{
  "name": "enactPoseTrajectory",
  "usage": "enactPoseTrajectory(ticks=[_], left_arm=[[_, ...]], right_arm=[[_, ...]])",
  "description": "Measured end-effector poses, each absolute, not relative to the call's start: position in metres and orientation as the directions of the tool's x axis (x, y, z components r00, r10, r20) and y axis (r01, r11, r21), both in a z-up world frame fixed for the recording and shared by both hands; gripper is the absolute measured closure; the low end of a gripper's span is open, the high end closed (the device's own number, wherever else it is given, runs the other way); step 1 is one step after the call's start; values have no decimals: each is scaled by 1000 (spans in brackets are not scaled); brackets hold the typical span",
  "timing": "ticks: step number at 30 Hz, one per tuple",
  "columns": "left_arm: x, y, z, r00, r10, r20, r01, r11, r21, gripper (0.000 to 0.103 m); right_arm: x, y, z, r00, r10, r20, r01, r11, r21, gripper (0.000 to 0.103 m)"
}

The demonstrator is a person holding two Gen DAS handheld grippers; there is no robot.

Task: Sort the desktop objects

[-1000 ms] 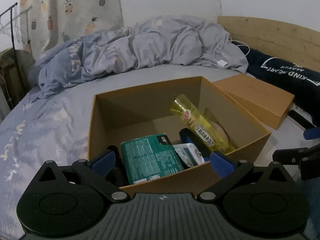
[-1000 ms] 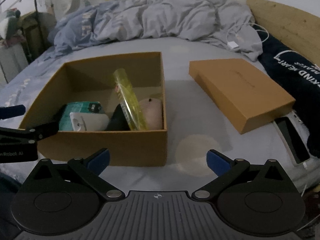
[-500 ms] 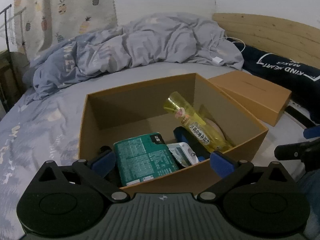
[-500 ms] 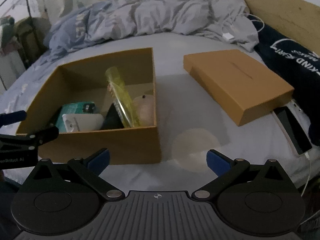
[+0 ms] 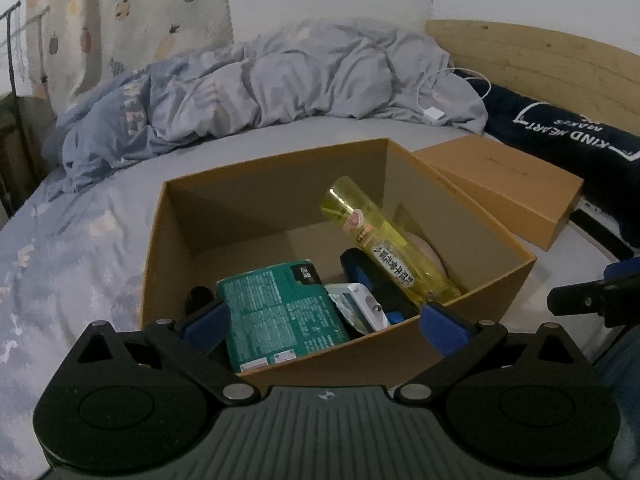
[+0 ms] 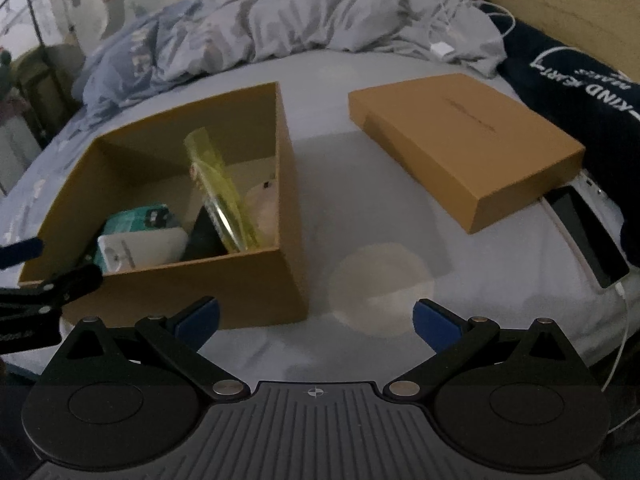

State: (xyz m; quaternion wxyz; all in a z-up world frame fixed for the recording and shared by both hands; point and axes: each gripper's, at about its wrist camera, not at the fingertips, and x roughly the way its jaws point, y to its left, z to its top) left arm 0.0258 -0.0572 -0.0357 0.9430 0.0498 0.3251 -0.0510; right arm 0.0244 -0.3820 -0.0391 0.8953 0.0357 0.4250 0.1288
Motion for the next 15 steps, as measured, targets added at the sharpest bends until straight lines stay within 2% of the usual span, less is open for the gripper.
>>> enactPoseTrajectory(ticks=[9,15], left_arm=[[30,-65,-25,774,-69,-629,141,988,65,0],[43,-67,7,799,-90,-594,164,984,71,0]], right_arm=[[32,-399,-36,619,259,-741,-154,966,209,0],[37,-416,-26,652,258,-713,-109,962,249,0]])
